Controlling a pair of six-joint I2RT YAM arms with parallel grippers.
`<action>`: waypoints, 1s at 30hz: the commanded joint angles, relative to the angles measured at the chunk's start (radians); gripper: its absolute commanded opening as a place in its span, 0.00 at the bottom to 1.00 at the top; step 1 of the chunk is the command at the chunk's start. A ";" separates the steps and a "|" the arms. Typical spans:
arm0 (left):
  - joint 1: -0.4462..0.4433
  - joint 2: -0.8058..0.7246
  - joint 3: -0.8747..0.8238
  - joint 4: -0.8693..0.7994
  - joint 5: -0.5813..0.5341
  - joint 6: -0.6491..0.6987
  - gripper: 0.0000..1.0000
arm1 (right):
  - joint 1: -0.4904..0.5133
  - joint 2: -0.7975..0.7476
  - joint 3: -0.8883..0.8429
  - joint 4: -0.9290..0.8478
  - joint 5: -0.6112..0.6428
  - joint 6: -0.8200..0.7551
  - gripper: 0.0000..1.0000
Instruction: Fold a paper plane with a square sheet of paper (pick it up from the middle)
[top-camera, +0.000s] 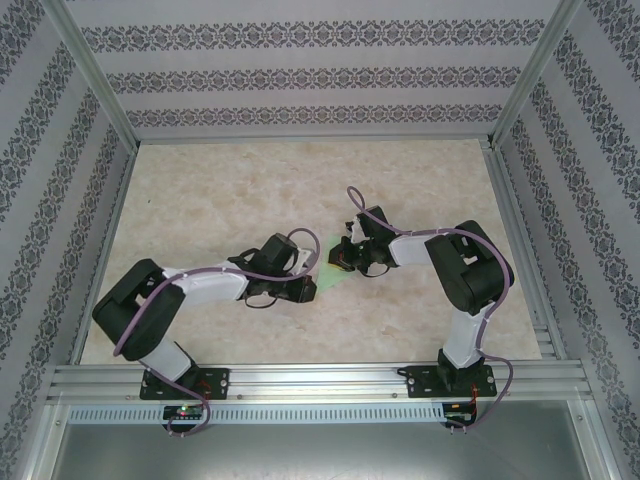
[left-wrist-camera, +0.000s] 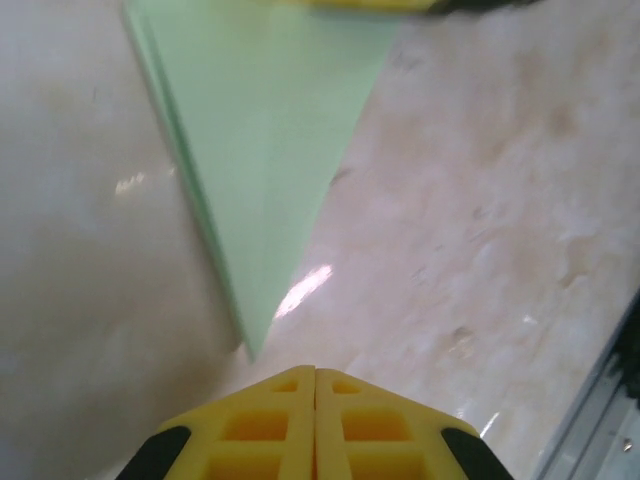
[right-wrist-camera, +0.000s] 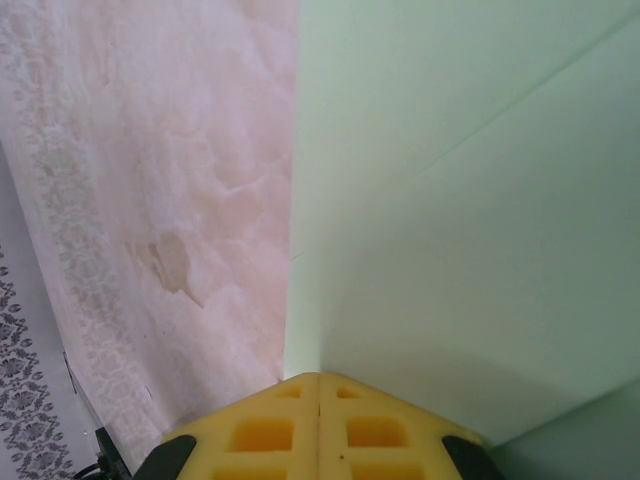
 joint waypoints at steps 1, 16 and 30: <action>-0.012 -0.009 0.006 0.132 -0.054 -0.041 0.08 | -0.004 0.084 -0.040 -0.107 0.126 -0.002 0.04; -0.014 0.166 0.025 0.156 -0.100 -0.072 0.02 | 0.005 0.032 -0.024 -0.085 0.095 -0.014 0.04; -0.015 0.162 0.004 0.083 -0.124 -0.078 0.00 | 0.074 -0.109 -0.086 0.017 0.010 -0.016 0.06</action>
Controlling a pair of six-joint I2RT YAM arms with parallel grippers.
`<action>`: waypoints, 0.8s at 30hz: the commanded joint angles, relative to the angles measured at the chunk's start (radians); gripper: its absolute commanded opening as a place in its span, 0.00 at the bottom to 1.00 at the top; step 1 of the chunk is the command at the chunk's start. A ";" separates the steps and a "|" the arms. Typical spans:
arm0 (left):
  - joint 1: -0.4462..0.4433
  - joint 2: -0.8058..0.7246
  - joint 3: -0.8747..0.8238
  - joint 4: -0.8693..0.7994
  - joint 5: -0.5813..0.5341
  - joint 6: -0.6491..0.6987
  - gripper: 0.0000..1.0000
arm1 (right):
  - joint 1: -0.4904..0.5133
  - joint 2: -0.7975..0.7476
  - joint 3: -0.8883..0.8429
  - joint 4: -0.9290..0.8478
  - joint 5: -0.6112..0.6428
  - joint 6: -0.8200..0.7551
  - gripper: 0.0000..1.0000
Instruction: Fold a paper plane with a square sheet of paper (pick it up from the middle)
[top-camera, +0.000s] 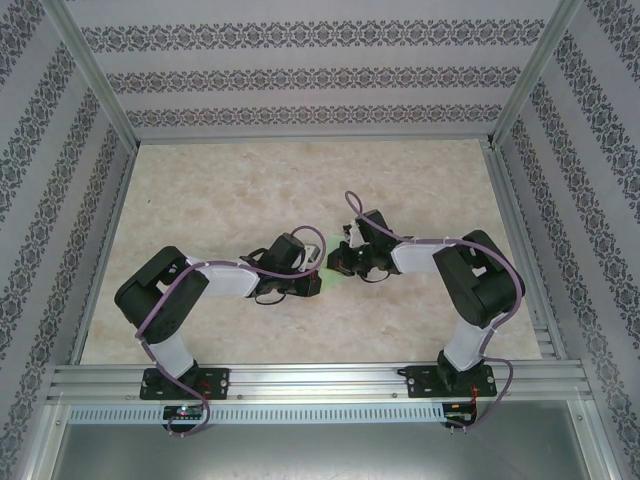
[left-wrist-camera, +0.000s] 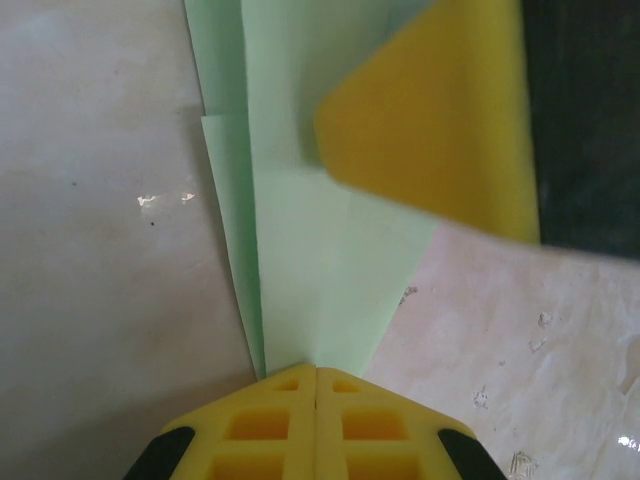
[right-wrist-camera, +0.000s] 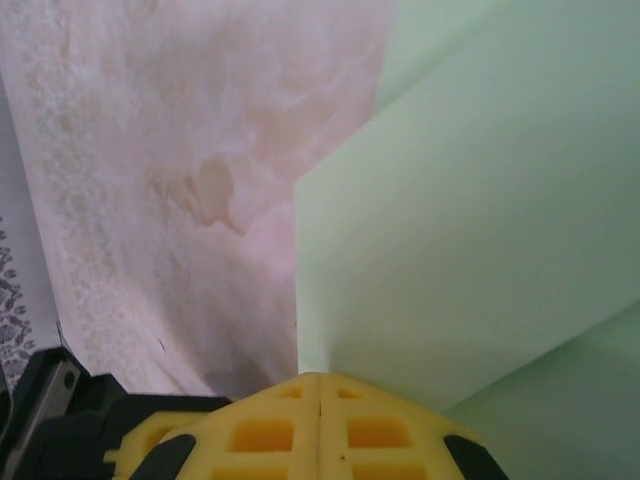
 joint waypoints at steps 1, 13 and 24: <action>-0.012 0.004 -0.024 -0.051 -0.048 -0.014 0.00 | 0.021 0.001 -0.027 0.026 -0.001 0.001 0.06; -0.012 0.001 -0.017 -0.104 -0.048 -0.020 0.00 | 0.005 0.072 0.027 -0.061 0.031 -0.052 0.05; -0.012 0.013 -0.040 -0.188 -0.025 -0.002 0.00 | -0.183 0.145 0.118 -0.106 0.066 -0.103 0.06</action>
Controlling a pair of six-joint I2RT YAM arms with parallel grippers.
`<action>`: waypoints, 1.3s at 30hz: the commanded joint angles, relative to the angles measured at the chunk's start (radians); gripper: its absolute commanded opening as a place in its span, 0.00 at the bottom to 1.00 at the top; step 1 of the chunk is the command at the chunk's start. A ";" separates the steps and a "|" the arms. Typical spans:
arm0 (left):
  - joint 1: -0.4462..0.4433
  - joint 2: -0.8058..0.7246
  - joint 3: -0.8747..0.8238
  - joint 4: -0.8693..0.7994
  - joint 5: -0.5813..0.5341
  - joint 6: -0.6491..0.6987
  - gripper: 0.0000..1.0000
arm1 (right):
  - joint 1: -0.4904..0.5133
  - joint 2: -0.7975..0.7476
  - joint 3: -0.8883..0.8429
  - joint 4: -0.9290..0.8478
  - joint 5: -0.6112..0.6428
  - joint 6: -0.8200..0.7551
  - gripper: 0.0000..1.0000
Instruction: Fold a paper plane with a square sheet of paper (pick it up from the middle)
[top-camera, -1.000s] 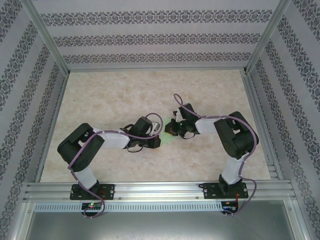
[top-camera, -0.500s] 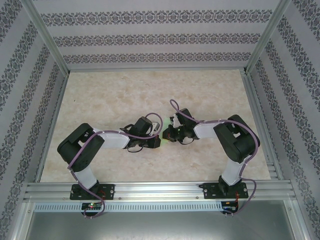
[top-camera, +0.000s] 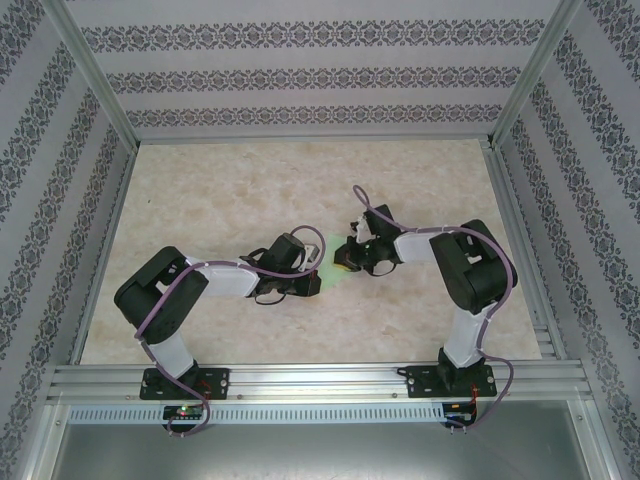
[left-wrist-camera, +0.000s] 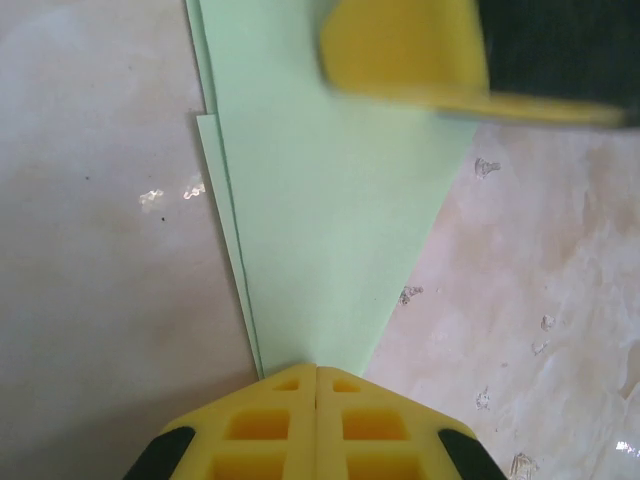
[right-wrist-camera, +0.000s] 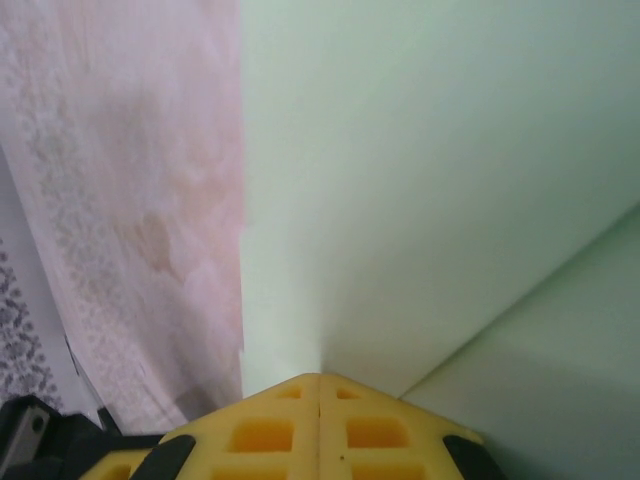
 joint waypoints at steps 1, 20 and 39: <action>-0.011 0.015 -0.044 -0.173 -0.018 0.009 0.00 | -0.071 0.052 0.052 -0.039 0.136 -0.054 0.06; -0.011 -0.017 0.029 -0.135 0.025 0.005 0.06 | -0.177 -0.083 0.134 -0.136 0.165 -0.079 0.21; 0.002 -0.118 0.030 -0.029 -0.173 -0.123 0.42 | 0.039 -0.230 -0.103 0.021 0.238 0.202 0.43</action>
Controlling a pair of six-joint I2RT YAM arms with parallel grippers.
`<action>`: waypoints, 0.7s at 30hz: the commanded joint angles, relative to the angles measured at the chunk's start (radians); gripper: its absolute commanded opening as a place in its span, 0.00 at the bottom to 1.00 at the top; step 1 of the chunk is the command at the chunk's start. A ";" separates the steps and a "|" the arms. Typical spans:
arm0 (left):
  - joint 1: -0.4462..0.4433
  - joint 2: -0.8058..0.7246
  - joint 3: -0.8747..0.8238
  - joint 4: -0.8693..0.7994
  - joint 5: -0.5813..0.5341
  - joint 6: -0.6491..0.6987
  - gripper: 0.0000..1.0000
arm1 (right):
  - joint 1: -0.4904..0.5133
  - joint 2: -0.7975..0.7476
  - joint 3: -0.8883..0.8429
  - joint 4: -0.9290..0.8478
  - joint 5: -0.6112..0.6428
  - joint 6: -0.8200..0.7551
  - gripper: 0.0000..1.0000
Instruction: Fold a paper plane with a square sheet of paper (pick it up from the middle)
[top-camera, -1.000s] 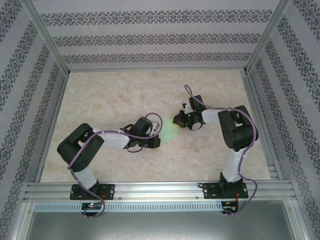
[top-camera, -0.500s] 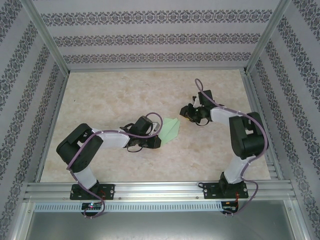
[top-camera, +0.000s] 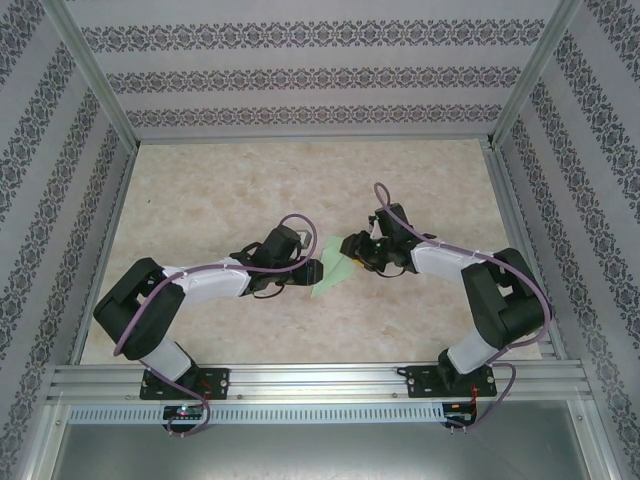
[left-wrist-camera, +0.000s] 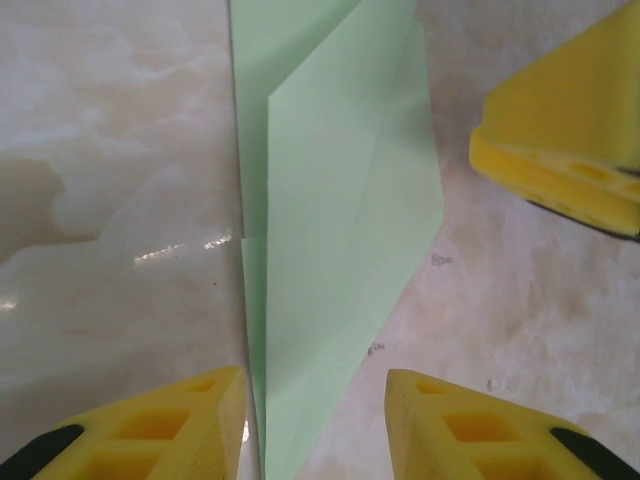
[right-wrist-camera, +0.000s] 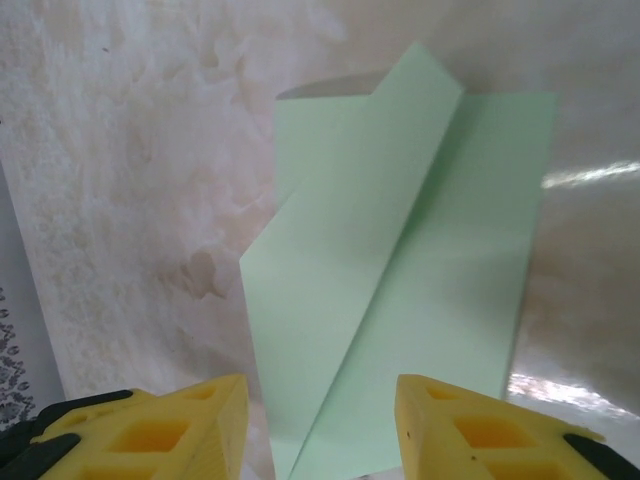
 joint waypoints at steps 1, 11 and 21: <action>0.003 0.013 0.005 0.030 -0.034 -0.035 0.42 | 0.017 0.056 0.015 0.068 0.025 0.054 0.42; 0.022 0.016 -0.002 0.014 -0.044 -0.056 0.46 | 0.048 0.159 0.066 0.111 -0.004 0.050 0.38; 0.049 0.008 -0.031 0.026 -0.022 -0.084 0.48 | 0.055 0.202 0.033 0.263 -0.063 0.096 0.32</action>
